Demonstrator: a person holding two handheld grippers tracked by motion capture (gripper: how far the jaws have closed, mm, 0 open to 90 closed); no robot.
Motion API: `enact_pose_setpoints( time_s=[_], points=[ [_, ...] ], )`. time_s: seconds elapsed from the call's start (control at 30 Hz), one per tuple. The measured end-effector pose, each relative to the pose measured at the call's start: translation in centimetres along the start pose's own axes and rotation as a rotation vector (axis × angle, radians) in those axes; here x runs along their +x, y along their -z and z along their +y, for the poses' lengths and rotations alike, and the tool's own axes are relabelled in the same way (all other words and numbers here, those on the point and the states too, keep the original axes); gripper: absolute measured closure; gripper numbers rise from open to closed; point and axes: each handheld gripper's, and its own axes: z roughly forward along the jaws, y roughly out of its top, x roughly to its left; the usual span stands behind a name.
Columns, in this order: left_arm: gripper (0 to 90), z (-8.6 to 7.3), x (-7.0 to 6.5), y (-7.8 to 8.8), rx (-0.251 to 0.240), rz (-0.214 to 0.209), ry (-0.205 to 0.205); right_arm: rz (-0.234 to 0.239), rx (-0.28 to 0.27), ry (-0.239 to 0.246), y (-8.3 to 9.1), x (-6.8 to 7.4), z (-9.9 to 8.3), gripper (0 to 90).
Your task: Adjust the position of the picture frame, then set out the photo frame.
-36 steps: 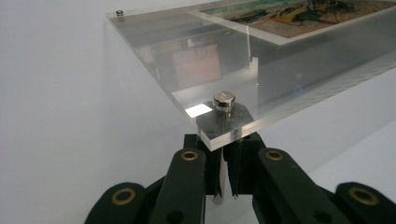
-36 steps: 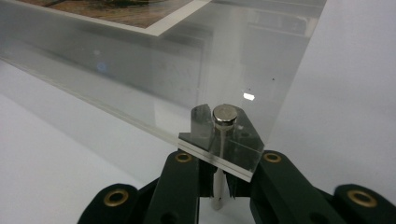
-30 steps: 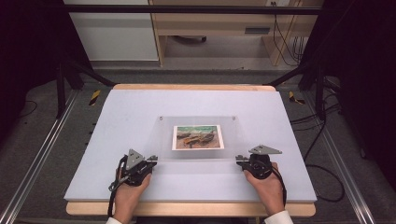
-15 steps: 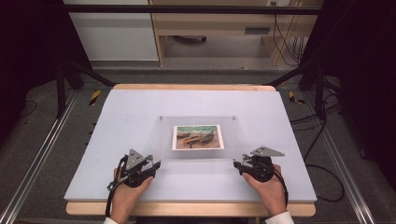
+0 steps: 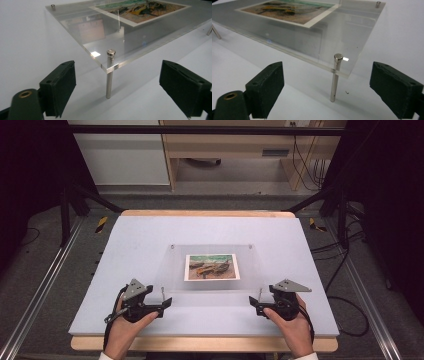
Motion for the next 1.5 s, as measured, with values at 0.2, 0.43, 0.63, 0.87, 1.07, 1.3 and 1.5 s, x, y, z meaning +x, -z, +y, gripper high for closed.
enact_pose_setpoints(
  time_s=[0.2,0.43,0.63,0.87,1.07,1.3,1.5],
  points=[
    [9.3,1.1,0.0,0.8,-0.055,-0.040,-0.004,-0.031,-0.041,0.022,0.7,0.3,0.7,11.3],
    [11.4,4.6,-0.3,0.3,-0.059,-0.077,-0.044,-0.065,-0.101,0.058,1.1,0.7,3.6,16.5],
    [17.5,5.8,0.3,-1.8,-0.038,-0.039,-0.059,-0.054,-0.057,0.046,-1.2,-0.4,5.7,23.9],
    [22.6,4.1,1.3,-1.7,-0.073,0.005,0.029,-0.016,-0.035,0.003,-1.7,-1.3,4.6,27.6],
    [22.3,3.3,2.0,-2.1,-0.060,-0.017,0.115,0.026,0.004,-0.044,-2.2,-2.0,3.9,25.4],
    [16.4,2.7,1.5,-3.1,0.020,-0.046,0.133,0.050,0.036,-0.063,-3.1,-1.9,3.5,20.3],
    [13.4,2.6,2.0,-3.4,0.033,-0.076,0.196,0.083,0.048,-0.126,-3.4,-2.2,3.3,16.8]
  ],
)
